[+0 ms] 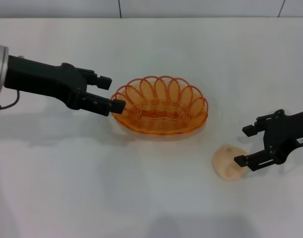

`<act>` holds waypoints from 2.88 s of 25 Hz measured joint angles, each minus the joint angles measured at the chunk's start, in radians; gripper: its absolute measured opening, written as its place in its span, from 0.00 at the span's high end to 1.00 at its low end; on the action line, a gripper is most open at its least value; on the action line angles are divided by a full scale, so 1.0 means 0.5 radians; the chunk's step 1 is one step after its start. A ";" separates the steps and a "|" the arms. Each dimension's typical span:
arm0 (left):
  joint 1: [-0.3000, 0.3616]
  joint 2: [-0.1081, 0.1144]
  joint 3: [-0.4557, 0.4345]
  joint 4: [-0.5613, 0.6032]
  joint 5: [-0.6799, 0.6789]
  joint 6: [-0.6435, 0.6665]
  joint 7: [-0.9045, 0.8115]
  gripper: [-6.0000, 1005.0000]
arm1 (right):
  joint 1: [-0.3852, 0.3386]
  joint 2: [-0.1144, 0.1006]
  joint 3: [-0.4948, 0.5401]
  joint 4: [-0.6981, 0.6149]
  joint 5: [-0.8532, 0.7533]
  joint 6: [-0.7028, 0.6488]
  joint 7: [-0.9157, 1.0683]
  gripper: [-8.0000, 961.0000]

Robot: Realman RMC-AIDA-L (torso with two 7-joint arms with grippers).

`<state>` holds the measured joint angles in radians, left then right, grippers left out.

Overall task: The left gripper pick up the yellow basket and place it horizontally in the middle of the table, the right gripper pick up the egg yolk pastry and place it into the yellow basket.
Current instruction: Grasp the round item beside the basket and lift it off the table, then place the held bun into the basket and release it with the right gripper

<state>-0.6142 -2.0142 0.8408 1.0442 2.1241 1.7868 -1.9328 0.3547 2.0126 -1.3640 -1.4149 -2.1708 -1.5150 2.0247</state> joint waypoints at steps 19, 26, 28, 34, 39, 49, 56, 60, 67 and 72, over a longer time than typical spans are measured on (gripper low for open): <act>-0.029 -0.024 -0.001 -0.024 0.022 -0.036 0.003 0.12 | 0.020 0.000 -0.174 0.074 -0.072 0.173 0.000 0.20; -0.015 -0.024 0.015 -0.029 0.023 -0.059 0.003 0.12 | 0.021 0.000 -0.188 0.075 -0.073 0.176 0.003 0.41; -0.012 -0.026 0.019 -0.030 0.023 -0.061 0.003 0.12 | 0.021 0.000 -0.195 0.077 -0.073 0.174 0.003 0.47; -0.011 -0.029 0.021 -0.033 0.025 -0.061 0.003 0.12 | 0.021 0.000 -0.204 0.097 -0.073 0.167 0.005 0.64; -0.009 -0.030 0.021 -0.039 0.026 -0.060 0.003 0.12 | 0.021 0.000 -0.205 0.099 -0.061 0.159 0.020 0.84; 0.010 -0.026 0.021 -0.043 0.026 -0.048 0.003 0.12 | 0.007 0.000 -0.184 -0.141 -0.005 0.069 0.113 0.92; 0.046 -0.007 0.020 -0.041 0.026 -0.047 0.033 0.12 | 0.058 0.001 -0.162 -0.295 0.029 0.053 0.189 0.95; 0.056 -0.006 0.021 -0.034 0.025 -0.039 0.049 0.12 | 0.134 0.005 -0.165 -0.285 0.032 0.112 0.202 0.95; 0.072 0.007 0.020 -0.031 0.024 -0.039 0.056 0.12 | 0.268 0.018 -0.229 -0.161 0.059 0.302 0.213 0.95; 0.072 0.010 0.021 -0.030 0.024 -0.036 0.066 0.12 | 0.363 0.018 -0.353 -0.028 0.071 0.520 0.213 0.96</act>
<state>-0.5780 -2.0094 0.8515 1.0293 2.1362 1.7686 -1.8996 0.5360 2.0219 -1.5403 -1.4288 -2.1352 -1.2549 2.1311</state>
